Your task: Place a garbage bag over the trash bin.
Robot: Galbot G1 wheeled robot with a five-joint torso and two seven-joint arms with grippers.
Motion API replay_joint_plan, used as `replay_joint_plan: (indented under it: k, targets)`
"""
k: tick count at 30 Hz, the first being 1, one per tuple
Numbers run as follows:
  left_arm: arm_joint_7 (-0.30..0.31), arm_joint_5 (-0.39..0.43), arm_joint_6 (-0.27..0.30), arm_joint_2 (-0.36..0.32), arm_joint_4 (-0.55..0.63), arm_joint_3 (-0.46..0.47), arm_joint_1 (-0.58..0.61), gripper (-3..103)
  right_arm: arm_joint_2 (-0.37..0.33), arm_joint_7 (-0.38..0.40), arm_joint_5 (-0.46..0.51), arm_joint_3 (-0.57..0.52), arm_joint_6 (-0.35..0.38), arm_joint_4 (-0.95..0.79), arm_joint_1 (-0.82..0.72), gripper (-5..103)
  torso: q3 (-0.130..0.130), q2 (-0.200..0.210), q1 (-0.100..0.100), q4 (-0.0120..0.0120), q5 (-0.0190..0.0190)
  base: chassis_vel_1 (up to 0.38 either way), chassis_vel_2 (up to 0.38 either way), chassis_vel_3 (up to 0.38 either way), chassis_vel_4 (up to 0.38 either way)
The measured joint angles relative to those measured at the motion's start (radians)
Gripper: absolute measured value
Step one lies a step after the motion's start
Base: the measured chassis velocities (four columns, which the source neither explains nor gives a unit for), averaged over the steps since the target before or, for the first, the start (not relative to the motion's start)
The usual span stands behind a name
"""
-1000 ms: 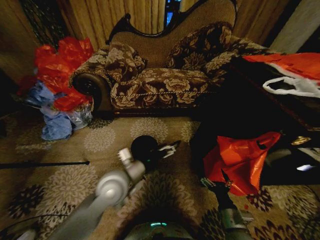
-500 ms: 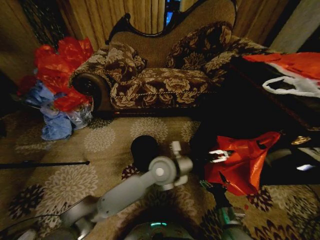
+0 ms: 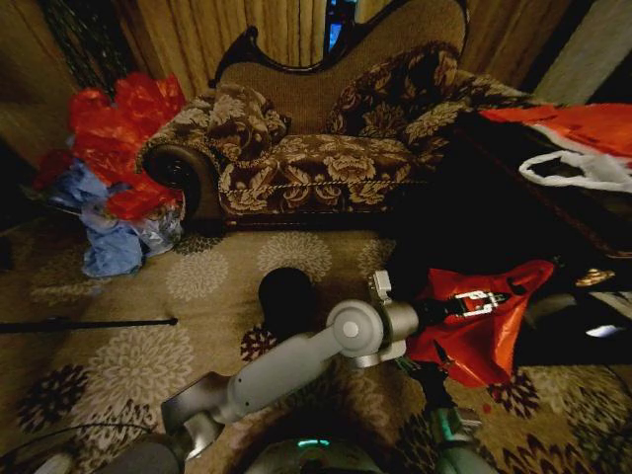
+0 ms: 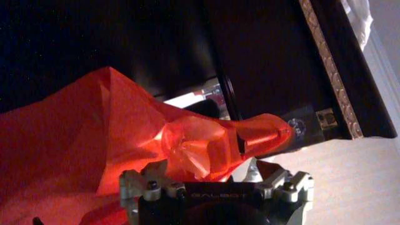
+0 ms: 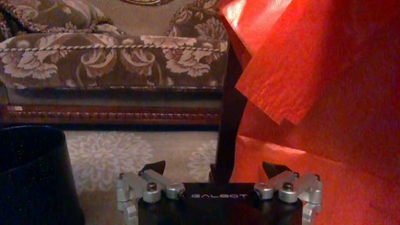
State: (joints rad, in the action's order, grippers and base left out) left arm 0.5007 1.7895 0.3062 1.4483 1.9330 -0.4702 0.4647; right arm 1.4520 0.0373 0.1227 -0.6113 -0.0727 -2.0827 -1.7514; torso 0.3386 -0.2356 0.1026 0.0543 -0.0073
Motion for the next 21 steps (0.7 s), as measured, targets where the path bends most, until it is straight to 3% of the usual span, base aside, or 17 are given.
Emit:
replay_joint_plan:
  k: [21]
  targets:
    - [-0.055, -0.030, 0.013, 0.051, -0.062, 0.008, -0.004, 44, -0.005, -0.001, -0.010, 0.001, 0.000, -0.009, -0.017, 100, 0.000, 0.000, 0.000, 0.0002, 0.0001, 0.000, 0.000, 0.000, 0.000]
